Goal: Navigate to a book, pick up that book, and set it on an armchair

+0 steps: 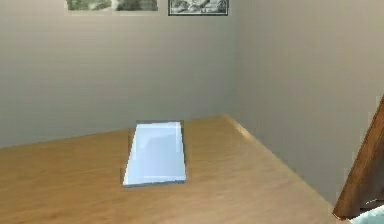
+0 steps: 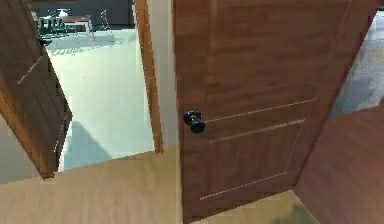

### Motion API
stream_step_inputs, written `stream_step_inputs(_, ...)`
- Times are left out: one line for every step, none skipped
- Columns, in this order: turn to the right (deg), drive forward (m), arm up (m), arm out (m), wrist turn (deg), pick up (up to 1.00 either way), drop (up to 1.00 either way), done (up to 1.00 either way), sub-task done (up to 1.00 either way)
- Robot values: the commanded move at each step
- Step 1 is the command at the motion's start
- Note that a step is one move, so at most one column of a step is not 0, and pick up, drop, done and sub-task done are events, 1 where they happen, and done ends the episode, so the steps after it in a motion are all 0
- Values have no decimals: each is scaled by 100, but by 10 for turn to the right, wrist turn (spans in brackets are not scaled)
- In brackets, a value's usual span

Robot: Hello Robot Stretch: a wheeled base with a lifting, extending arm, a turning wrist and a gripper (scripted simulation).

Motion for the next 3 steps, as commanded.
stream_step_inputs(450, 0, 0, 0, 0, 0, 0, 0, 0)
stream_step_inputs(30, 0, 0, 0, 0, 0, 0, 0, 0)
stream_step_inputs(0, 5, 0, 0, 0, 0, 0, 0, 0)
